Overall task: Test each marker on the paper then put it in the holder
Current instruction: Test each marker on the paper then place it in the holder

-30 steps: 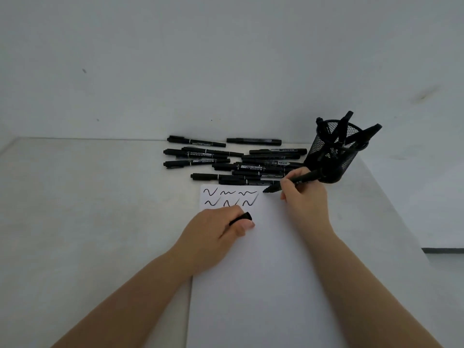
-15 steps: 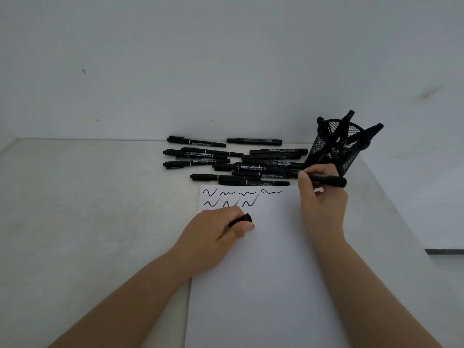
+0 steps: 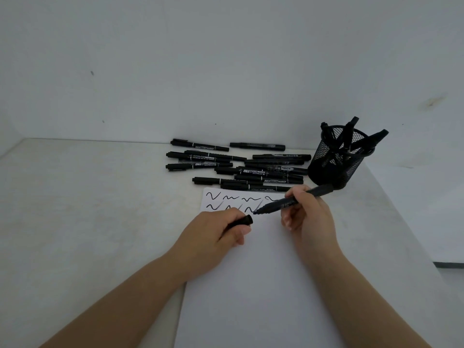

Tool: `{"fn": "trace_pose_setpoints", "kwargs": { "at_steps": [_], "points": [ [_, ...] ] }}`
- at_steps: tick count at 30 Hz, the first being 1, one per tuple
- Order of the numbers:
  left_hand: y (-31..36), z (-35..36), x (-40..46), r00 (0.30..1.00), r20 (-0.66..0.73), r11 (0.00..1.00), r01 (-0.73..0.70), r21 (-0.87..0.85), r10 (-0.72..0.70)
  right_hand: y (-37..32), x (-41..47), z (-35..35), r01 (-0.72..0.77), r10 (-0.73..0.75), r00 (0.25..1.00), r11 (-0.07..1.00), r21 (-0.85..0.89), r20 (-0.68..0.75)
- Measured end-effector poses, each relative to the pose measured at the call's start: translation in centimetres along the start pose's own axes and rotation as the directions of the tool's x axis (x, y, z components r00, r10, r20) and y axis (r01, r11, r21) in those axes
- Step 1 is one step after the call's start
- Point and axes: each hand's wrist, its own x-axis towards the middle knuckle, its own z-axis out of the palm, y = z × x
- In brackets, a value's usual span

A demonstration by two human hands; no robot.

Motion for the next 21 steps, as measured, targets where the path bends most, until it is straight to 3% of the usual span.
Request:
{"fn": "trace_pose_setpoints", "kwargs": {
  "at_steps": [13, 21],
  "points": [
    [0.2, 0.2, 0.3, 0.997, -0.070, 0.994, 0.021, 0.107, -0.013, 0.4, -0.6, 0.4, 0.103, -0.073, 0.985, 0.976, -0.194, 0.156],
    [0.1, 0.0, 0.1, 0.994, -0.107, 0.997, -0.008, 0.072, 0.016, 0.2, -1.1, 1.1, 0.113, -0.074, 0.979, 0.973, -0.203, 0.189]
  ]
}}
